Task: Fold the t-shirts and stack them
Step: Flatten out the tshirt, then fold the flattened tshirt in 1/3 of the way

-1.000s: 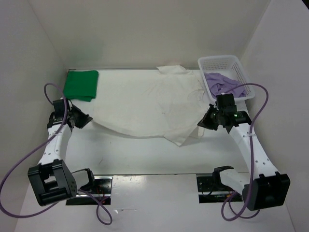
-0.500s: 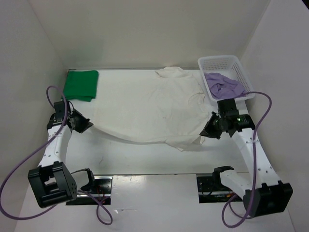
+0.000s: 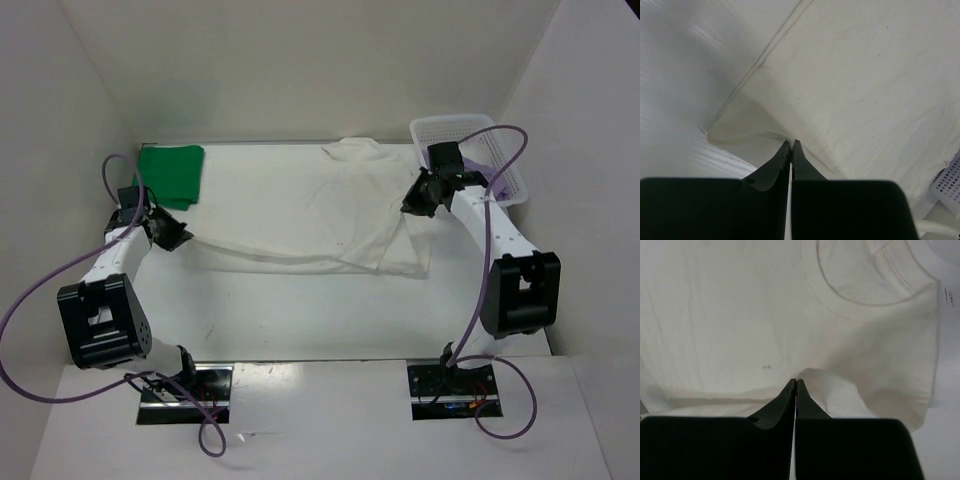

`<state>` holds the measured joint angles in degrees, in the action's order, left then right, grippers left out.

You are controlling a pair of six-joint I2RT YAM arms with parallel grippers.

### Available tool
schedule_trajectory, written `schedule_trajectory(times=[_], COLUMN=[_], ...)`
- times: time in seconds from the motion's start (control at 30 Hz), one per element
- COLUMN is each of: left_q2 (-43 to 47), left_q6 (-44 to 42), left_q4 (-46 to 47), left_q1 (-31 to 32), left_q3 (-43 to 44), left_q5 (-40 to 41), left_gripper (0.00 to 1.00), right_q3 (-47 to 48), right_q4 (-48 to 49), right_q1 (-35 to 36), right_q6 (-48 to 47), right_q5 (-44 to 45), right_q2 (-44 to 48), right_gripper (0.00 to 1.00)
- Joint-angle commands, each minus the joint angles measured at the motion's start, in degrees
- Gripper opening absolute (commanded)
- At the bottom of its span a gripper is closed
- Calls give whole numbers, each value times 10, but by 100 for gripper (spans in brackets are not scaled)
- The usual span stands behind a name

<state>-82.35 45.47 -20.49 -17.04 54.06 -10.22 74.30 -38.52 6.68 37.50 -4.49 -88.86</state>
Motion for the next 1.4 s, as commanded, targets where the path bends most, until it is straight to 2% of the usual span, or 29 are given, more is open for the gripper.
schedule_trajectory(times=[0.0, 0.33, 0.7, 0.83, 0.87, 1.0, 1.07, 1.2, 1.23, 1.27, 1.33, 1.37], left_q2=[-22, -125, -189, -208, -208, -153, -106, -46, -26, -18, 5, 11], left_q6=[10, 15, 38, 49, 49, 49, 49, 37, 37, 37, 32, 32], left_q4=[45, 89, 142, 168, 175, 180, 180, 164, 152, 146, 125, 119], left_q1=[3, 8, 8, 8, 8, 8, 8, 8, 8, 8, 8, 8], left_q3=[30, 82, 105, 99, 99, 76, 61, 25, -2, -16, -41, -63], left_q5=[13, 24, 41, 35, 35, 48, 63, 63, 57, 52, 52, 46], left_gripper=[0, 0, 1, 10, 23, 47, 51, 52, 52, 50, 46, 44], right_q3=[55, 184, 246, 272, 277, 277, 263, 177, 154, 102, 47, -2], right_q4=[59, 71, 99, 96, 96, 96, 96, 108, 118, 118, 133, 133], right_q1=[-10, -11, -11, -11, -11, -11, -11, -11, -11, -11, -11, -11], right_q6=[-19, -36, -46, -46, -46, -41, -41, -41, -41, -35, -28, -20], right_q5=[23, 34, 56, 56, 56, 42, 42, 30, 24, 24, 24, 32], right_q2=[-46, -181, -272, -310, -310, -286, -264, -172, -151, -131, -68, -49], right_gripper=[0, 0, 0, 0, 1, 17, 25, 33, 32, 26, 12, 0])
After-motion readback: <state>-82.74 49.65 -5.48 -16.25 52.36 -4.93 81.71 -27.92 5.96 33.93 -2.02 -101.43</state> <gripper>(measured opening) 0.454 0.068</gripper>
